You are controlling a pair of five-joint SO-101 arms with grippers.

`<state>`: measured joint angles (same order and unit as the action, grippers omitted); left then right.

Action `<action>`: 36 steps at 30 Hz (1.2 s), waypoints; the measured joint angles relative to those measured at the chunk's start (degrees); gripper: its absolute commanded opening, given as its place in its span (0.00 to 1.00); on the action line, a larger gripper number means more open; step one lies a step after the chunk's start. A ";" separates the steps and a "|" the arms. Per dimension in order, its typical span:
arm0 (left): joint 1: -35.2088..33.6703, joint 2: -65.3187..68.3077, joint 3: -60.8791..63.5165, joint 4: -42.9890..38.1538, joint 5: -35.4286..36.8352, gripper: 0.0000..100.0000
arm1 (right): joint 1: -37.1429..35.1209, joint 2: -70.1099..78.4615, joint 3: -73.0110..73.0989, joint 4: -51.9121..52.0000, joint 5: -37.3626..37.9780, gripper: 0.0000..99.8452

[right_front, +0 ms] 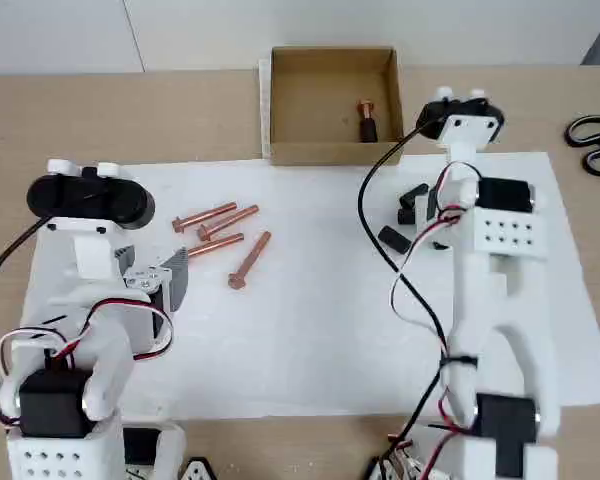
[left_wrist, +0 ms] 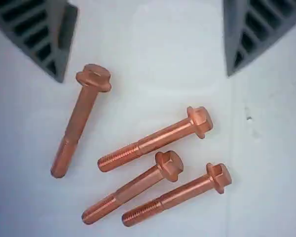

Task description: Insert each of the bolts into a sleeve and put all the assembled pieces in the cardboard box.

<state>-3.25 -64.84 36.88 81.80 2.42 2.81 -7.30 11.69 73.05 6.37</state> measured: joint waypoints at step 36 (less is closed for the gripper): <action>0.00 0.00 1.85 0.00 0.00 0.20 | 2.37 24.53 -14.07 2.29 5.19 0.19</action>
<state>-3.25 -64.84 38.73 81.80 2.42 5.19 17.23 -2.37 75.34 11.56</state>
